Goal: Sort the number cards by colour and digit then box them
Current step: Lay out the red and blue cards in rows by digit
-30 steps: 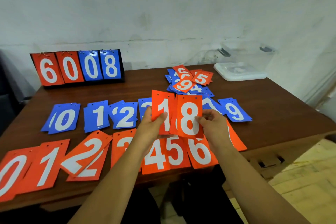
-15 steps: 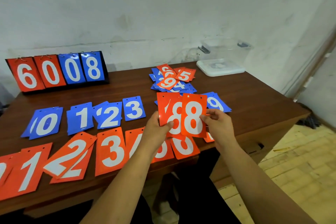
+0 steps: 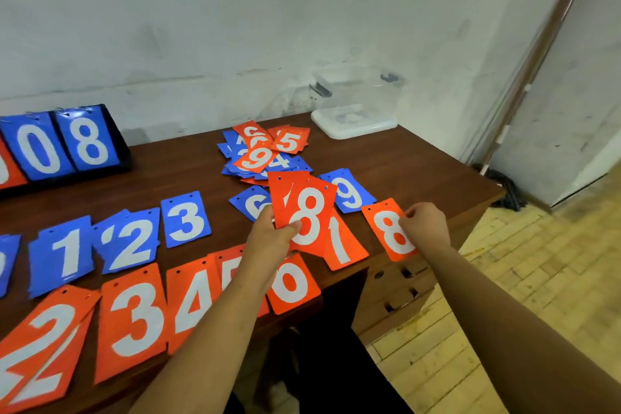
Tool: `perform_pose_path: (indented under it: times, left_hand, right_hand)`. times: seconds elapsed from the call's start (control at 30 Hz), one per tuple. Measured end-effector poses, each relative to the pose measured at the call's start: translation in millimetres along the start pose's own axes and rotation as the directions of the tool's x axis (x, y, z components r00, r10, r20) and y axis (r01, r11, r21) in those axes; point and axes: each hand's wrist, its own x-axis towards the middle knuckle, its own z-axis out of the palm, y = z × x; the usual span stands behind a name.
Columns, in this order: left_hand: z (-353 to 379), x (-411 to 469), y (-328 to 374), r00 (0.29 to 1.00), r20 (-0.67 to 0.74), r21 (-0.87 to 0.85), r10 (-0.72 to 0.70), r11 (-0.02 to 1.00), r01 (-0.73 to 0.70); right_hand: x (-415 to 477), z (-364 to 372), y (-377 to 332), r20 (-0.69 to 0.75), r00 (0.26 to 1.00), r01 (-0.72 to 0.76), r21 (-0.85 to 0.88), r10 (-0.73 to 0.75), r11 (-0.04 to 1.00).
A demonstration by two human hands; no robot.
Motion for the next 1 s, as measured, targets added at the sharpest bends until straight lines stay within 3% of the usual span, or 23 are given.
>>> perform_pose_path:
  times: [0.23, 0.33, 0.4, 0.43, 0.5, 0.53, 0.6, 0.7, 0.77, 0.87, 1.0]
  left_hand:
    - [13.4, 12.5, 2.5, 0.999, -0.030, 0.014, -0.038, 0.999, 0.039]
    - [17.7, 13.0, 3.7, 0.999, -0.034, 0.027, -0.031, 0.999, 0.031]
    - [20.5, 11.9, 4.2, 0.999, -0.040, 0.042, -0.029, 0.999, 0.031]
    - [22.1, 11.5, 4.3, 0.999, -0.041, 0.053, -0.026, 0.998, 0.028]
    - [25.5, 9.4, 4.5, 0.999, -0.039, 0.069, -0.011, 0.998, 0.014]
    - [27.1, 8.3, 4.7, 0.999, -0.035, 0.071, -0.004, 0.997, 0.006]
    - [29.8, 6.2, 4.1, 1.000, -0.022, 0.066, 0.006, 0.998, -0.005]
    - [30.0, 6.0, 0.9, 1.000, 0.002, -0.027, -0.011, 1.000, 0.011]
    - [26.0, 7.3, -0.7, 0.999, -0.014, -0.062, -0.033, 0.998, 0.032]
    - [17.6, 9.2, -2.7, 0.996, -0.028, -0.089, -0.088, 0.992, 0.085]
    - [11.6, 7.1, -5.2, 0.994, -0.041, -0.045, -0.099, 0.994, 0.097]
  right_hand:
    - [5.8, 13.0, -11.1, -0.039, 0.999, -0.007, -0.217, -0.002, 0.976]
    - [3.8, 13.8, -15.0, -0.164, 0.982, 0.051, -0.220, -0.089, 0.974]
    - [-3.4, 11.4, -24.7, -0.201, 0.972, 0.120, -0.007, -0.119, 0.993]
    - [-8.8, 9.5, -33.1, -0.142, 0.983, 0.137, 0.169, -0.114, 0.976]
    - [-25.0, 6.9, -54.3, 0.129, 0.984, 0.036, 0.514, -0.119, 0.857]
    - [-33.8, 7.6, -62.0, 0.274, 0.950, -0.053, 0.611, -0.148, 0.790]
    - [-42.6, 11.9, -67.2, 0.395, 0.895, -0.138, 0.687, -0.208, 0.714]
    - [-35.6, 7.3, -59.8, 0.265, 0.944, -0.065, 0.734, -0.198, 0.676]
    - [-21.0, -4.7, -49.2, 0.159, 0.974, 0.024, 0.631, -0.160, 0.775]
    - [3.9, -16.3, -28.6, 0.052, 0.990, 0.111, 0.286, -0.131, 0.952]
    - [16.4, -12.9, -13.7, 0.030, 0.984, 0.174, 0.007, -0.174, 0.985]
